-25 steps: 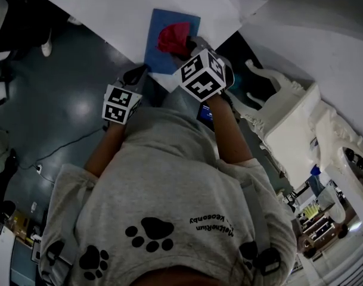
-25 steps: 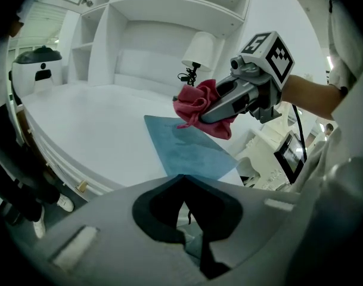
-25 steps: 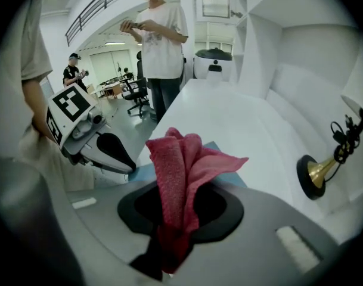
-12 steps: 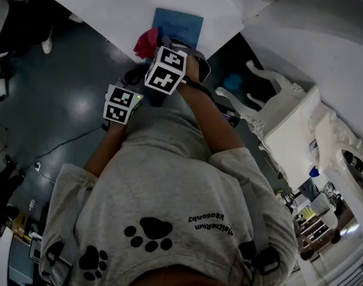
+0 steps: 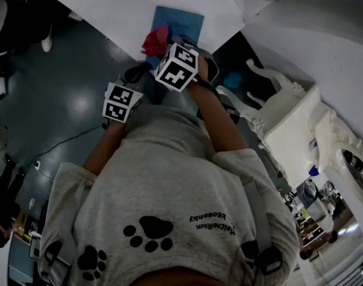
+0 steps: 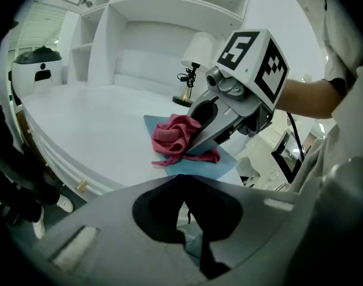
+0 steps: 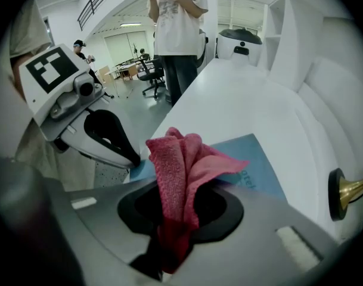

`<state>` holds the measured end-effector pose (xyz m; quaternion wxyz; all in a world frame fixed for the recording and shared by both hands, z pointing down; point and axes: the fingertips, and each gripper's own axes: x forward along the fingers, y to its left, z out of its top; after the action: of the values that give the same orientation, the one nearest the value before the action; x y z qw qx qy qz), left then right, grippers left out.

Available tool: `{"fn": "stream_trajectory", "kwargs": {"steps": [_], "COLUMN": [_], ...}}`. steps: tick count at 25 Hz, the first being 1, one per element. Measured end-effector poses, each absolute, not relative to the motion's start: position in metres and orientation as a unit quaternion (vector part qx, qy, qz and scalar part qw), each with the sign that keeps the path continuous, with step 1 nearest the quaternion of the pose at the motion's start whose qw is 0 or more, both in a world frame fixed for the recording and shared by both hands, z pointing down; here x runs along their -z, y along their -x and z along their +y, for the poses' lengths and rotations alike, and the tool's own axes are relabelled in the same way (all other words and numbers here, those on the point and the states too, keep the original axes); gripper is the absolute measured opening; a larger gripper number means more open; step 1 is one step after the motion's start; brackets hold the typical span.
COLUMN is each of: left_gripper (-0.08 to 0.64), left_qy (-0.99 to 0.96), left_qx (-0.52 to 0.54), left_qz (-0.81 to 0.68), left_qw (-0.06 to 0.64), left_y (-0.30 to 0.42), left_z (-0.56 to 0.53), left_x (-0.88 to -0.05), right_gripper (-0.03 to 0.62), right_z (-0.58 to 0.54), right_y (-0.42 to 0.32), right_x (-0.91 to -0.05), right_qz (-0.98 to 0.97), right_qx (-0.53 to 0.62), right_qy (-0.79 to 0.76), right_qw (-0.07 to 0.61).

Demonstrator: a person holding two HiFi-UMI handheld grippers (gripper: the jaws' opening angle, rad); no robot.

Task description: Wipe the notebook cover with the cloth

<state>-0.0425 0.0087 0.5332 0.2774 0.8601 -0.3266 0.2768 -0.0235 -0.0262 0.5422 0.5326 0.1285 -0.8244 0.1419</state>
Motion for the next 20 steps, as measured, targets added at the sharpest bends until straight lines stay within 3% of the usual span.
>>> {"fn": "stream_trajectory", "kwargs": {"steps": [20], "left_gripper": [-0.003], "left_qy": [-0.86], "left_qx": [-0.272], "left_qz": [-0.33], "left_qw": [0.278], "left_y": [0.044], "left_z": [0.008], "left_x": [-0.533], "right_gripper": [0.097], "right_z": [-0.01], "right_y": [-0.082], "right_x": [-0.542], "right_qz": [-0.776], "right_qx": [-0.221], "right_qy": [-0.236], "right_qw": [0.542]}}
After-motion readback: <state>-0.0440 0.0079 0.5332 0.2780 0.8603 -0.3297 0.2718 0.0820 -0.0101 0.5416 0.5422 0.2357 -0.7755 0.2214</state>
